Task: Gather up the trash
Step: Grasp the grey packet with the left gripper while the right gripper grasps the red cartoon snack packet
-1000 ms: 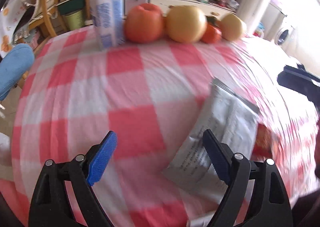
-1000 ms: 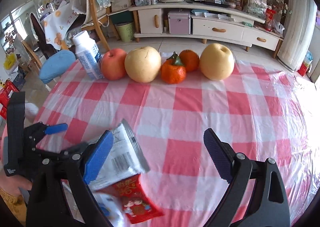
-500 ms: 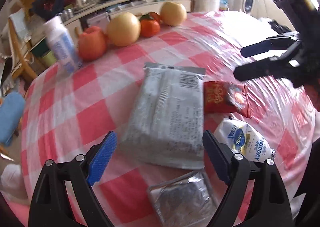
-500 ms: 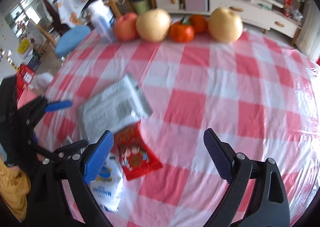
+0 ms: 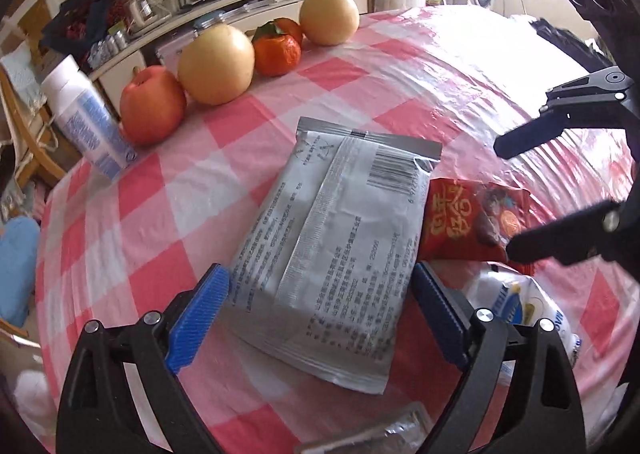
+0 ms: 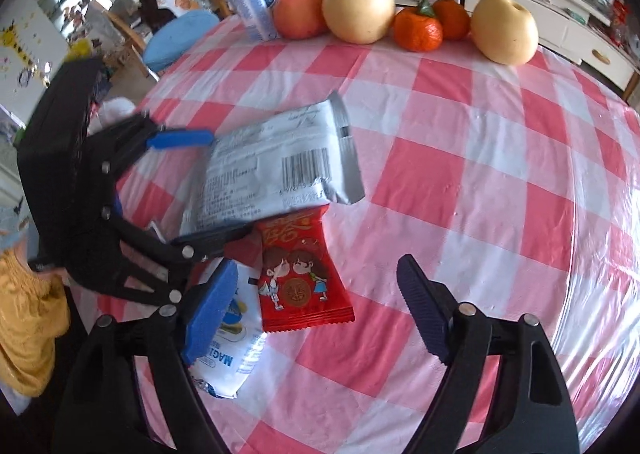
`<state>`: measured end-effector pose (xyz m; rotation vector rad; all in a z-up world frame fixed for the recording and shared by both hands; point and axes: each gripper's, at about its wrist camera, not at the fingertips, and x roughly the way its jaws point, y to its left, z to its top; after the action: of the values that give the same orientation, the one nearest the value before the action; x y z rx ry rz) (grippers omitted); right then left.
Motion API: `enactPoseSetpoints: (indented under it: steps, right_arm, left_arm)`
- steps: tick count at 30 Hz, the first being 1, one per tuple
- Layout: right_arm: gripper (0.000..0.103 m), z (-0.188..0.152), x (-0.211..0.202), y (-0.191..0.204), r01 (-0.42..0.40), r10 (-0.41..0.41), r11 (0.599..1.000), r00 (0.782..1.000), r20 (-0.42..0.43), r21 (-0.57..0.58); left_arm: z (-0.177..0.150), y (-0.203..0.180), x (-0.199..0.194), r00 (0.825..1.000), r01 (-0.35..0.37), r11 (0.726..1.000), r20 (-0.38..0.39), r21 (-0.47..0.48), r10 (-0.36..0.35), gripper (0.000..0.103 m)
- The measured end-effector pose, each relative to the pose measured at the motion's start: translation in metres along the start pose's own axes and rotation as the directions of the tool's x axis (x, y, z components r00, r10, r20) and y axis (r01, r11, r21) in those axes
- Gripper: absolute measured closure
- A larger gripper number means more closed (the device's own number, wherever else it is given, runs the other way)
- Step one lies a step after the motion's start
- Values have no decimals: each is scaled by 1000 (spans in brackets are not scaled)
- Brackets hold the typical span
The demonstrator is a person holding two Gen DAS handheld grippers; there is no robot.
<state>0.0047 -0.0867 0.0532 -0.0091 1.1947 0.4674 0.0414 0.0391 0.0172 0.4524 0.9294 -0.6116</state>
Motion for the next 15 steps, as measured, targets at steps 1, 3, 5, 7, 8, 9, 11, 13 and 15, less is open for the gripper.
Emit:
enactPoseSetpoints:
  steps: [1,3,5,7,8,9,11,13,15]
  right_arm:
    - [27,-1,2,0,4,-4,1000,1000,-8,-4]
    - [29,-1,6,3,17,-18,1000,1000,-19,-18]
    - [31,-1,9,5,25,-26,999,999,-27,-34]
    - [31,-1,10,7,31,-32,998,999,-29,-45]
    - [31,0,11,7,33,-35,998,999,-30,-50]
    - [31,0,12,8,39,-41,998,999,-33,-57]
    - [31,0,16,11,52,-55,997,998,-40,-65]
    - [31,-1,17,12,56,-59,996,997,-39,-74]
    - [31,-1,17,13,58,-61,995,997,-37,-77]
  left_arm:
    - [3,1,1,1000,3,1000,-3,7,-3,11]
    - [6,1,2,1000,14,1000,-4,17,-14,11]
    - [10,-1,2,1000,15,998,-7,60,-15,11]
    - [14,-4,4,1000,17,994,-13,105,-15,11]
    - [16,-4,6,1000,23,993,-19,115,-21,11]
    - [18,-3,8,999,33,992,-30,121,-29,11]
    - [21,-2,14,999,40,991,-40,126,-35,8]
    - [25,-1,17,998,60,992,-36,114,-56,8]
    - [28,0,21,996,81,992,-32,93,-78,8]
